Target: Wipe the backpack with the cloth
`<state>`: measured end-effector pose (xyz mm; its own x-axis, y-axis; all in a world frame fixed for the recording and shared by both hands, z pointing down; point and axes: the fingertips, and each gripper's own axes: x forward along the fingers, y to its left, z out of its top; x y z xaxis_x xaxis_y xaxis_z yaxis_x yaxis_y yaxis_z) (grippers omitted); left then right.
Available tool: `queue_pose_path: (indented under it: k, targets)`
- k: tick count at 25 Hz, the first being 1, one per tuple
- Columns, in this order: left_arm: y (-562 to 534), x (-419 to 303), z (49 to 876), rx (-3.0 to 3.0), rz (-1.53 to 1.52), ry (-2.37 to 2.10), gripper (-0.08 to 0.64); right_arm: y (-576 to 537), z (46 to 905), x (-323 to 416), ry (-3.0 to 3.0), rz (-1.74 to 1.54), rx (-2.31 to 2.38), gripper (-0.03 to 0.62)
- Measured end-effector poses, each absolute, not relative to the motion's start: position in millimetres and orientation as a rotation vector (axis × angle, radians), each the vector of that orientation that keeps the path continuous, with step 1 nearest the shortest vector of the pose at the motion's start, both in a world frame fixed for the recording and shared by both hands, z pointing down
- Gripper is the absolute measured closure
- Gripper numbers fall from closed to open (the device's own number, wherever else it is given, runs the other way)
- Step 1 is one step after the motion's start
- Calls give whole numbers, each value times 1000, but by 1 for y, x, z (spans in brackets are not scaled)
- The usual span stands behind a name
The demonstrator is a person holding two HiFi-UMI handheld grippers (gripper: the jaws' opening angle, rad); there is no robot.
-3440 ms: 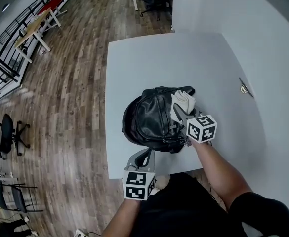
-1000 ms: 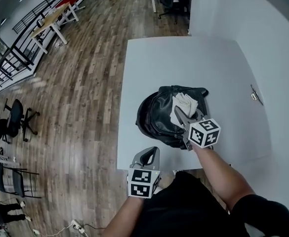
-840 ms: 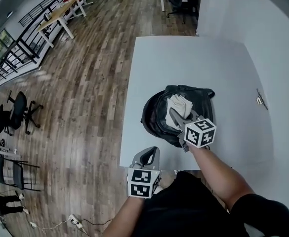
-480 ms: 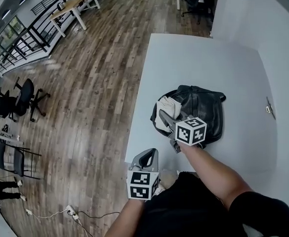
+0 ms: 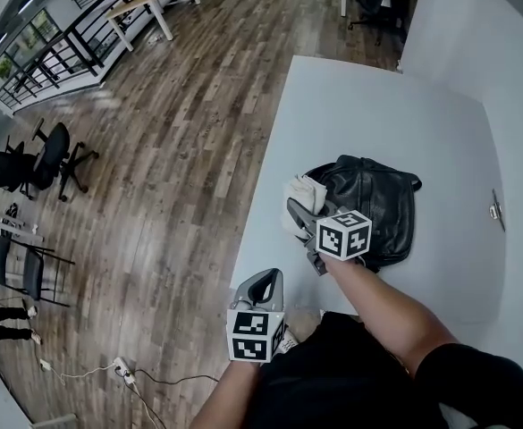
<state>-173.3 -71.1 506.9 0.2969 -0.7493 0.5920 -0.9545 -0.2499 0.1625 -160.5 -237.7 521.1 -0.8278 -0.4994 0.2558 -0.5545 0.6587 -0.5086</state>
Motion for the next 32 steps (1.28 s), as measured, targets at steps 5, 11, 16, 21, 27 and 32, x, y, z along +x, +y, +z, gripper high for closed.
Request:
queue_pose_path:
  k: [5, 11, 16, 21, 27, 32]
  targets:
    - [-76, -171, 512, 2069, 561, -1499, 552, -234, 527, -159, -2763, 872, 851, 508]
    - [-83, -163, 510, 2106, 551, -1467, 552, -230, 531, -149, -2747, 880, 867, 508]
    - [-85, -155, 513, 2124, 559, -1429, 552, -225, 533, -137, -2739, 892, 887, 508]
    - [-89, -142, 511, 2170, 563, -1387, 552, -220, 533, -123, -2733, 898, 911, 508]
    - [-87, -127, 507, 2207, 575, -1337, 552, -211, 528, -103, -2726, 888, 954, 508]
    - [-83, -115, 505, 2232, 590, -1291, 552, -204, 528, -85, -2708, 878, 998, 508]
